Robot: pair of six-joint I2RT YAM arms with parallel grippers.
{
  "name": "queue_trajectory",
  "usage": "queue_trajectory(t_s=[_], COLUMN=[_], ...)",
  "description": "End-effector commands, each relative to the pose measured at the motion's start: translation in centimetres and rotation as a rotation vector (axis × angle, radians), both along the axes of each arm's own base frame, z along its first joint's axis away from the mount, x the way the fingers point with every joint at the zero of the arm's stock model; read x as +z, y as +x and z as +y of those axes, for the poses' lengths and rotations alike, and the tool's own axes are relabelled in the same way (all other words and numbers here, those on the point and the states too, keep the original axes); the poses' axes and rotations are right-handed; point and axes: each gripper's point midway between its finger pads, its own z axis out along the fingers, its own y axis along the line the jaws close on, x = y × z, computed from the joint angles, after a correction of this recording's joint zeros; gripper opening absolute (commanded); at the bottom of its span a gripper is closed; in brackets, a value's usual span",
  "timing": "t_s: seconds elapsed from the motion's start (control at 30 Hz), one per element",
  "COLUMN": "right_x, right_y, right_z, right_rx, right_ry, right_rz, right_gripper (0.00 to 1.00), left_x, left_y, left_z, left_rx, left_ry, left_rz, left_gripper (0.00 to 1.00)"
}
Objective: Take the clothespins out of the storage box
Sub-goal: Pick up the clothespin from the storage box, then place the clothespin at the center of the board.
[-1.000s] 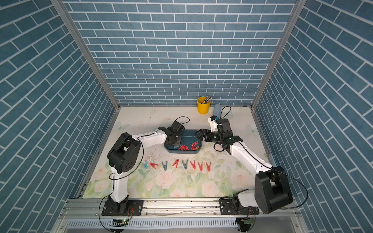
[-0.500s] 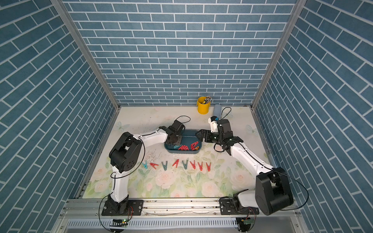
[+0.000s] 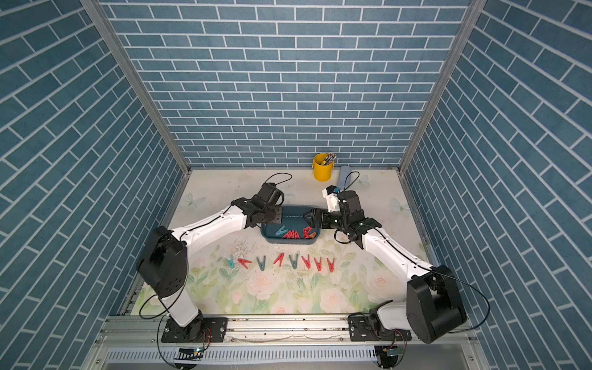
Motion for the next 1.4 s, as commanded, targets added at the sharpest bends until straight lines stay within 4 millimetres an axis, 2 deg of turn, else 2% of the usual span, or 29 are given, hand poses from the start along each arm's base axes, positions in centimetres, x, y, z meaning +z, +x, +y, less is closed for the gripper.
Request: queue_trajectory(t_s=[0.0,0.13,0.33,0.6,0.8,1.03,1.2,1.37], right_x=[1.2,1.0,0.9,0.7,0.4,-0.1,-0.2,-0.6], right_y=[-0.5,-0.8,-0.8,-0.8,-1.2,-1.3,-1.4,-1.4], right_z=[1.7,3.7,6.2,8.2,8.5,8.5,8.5,8.9], right_rx=[0.051,0.102,0.162,0.209,0.216,0.212,0.213,0.225], right_ry=[0.036,0.043,0.058,0.06,0.056,0.05,0.052,0.057], right_rz=[-0.039,-0.037,-0.034,-0.031,-0.022,-0.013,-0.012,-0.003], right_gripper=[0.99,0.99,0.99,1.0,1.0,0.99,0.99,1.0], left_x=[0.1,0.8,0.1,-2.8,-5.1,-6.3,-7.0,-7.4], left_y=[-1.8,-3.5,-6.1,-8.6,-9.8,-10.4,-12.8,-15.1], left_z=[2.1,4.9,9.6,15.3,18.3,16.6,16.1,14.2], left_rx=[0.077,0.155,0.281,0.377,0.416,0.383,0.397,0.382], left_ry=[0.004,0.02,0.03,0.09,0.14,0.033,-0.008,-0.038], left_rz=[0.02,0.001,0.011,0.053,0.115,0.156,0.184,0.194], left_gripper=[0.0,0.0,0.0,0.0,0.0,0.0,0.0,0.0])
